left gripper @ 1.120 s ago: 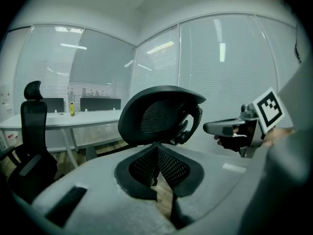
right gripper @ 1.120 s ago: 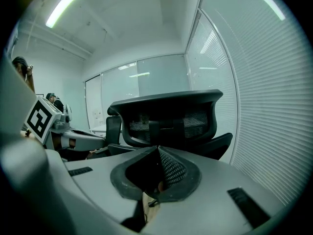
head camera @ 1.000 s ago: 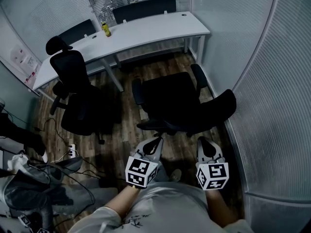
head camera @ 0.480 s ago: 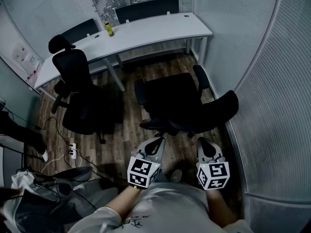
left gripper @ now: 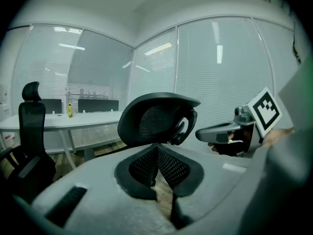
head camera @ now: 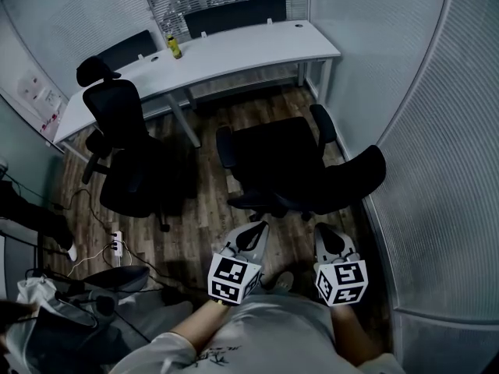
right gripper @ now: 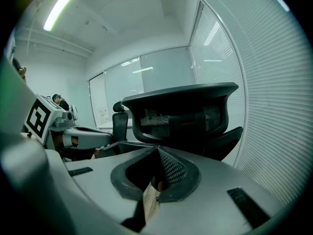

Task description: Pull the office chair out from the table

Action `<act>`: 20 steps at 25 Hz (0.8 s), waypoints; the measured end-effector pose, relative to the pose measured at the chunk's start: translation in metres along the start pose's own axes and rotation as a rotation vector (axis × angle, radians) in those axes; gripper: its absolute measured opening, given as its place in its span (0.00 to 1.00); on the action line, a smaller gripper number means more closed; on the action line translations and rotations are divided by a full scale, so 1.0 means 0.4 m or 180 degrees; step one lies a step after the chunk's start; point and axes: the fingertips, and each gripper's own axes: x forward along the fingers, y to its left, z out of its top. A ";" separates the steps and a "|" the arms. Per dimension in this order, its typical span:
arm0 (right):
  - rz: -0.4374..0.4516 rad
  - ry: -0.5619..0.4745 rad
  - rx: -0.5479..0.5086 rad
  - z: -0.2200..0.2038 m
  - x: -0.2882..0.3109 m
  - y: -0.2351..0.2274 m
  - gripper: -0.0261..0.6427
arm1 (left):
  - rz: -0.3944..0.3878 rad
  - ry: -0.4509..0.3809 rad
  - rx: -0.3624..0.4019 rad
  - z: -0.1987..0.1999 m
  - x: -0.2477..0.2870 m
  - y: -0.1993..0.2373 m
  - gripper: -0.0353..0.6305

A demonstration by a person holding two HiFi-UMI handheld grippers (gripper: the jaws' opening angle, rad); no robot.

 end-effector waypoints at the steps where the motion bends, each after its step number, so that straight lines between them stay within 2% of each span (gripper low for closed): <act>1: 0.0003 0.0007 -0.0007 -0.005 0.000 0.003 0.05 | -0.0001 0.0002 0.0001 -0.005 -0.002 0.000 0.07; 20: 0.0136 0.0031 -0.0098 -0.010 -0.001 0.020 0.05 | -0.0002 0.0024 0.0008 -0.013 -0.013 -0.014 0.07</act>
